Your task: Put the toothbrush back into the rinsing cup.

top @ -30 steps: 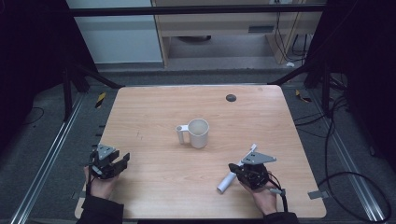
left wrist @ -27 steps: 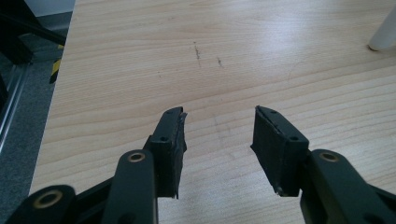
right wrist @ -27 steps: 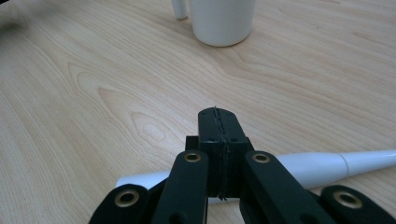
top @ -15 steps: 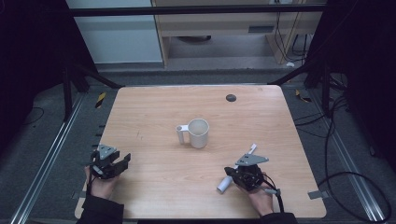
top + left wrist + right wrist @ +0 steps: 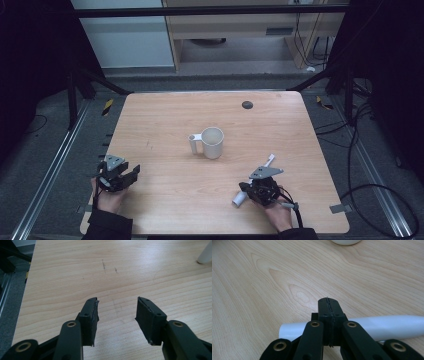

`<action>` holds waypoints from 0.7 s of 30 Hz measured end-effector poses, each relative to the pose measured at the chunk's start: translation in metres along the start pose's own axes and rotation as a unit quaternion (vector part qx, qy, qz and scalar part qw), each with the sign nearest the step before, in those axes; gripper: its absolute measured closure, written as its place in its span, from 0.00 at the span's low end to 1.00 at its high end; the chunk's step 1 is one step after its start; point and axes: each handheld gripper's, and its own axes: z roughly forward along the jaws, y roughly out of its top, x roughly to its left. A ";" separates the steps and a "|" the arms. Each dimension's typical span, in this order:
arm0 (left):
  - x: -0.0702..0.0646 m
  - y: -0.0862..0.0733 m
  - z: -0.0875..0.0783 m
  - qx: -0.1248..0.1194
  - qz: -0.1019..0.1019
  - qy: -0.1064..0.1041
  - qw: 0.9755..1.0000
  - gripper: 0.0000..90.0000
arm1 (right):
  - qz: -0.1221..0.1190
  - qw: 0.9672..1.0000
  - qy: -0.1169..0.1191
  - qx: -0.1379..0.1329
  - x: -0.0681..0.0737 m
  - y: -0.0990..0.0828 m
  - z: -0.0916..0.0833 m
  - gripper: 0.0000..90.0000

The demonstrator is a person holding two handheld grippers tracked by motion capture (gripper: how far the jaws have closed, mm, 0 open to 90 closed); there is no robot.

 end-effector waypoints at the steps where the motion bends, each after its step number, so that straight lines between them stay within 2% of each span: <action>1: 0.000 0.000 0.000 0.000 0.000 0.000 1.000 0.57 | 0.000 1.000 0.000 0.000 0.000 0.000 0.000 1.00; 21: 0.000 0.000 0.000 0.000 -0.001 -0.003 1.000 0.56 | -0.001 1.000 -0.002 0.008 -0.002 -0.006 -0.004 1.00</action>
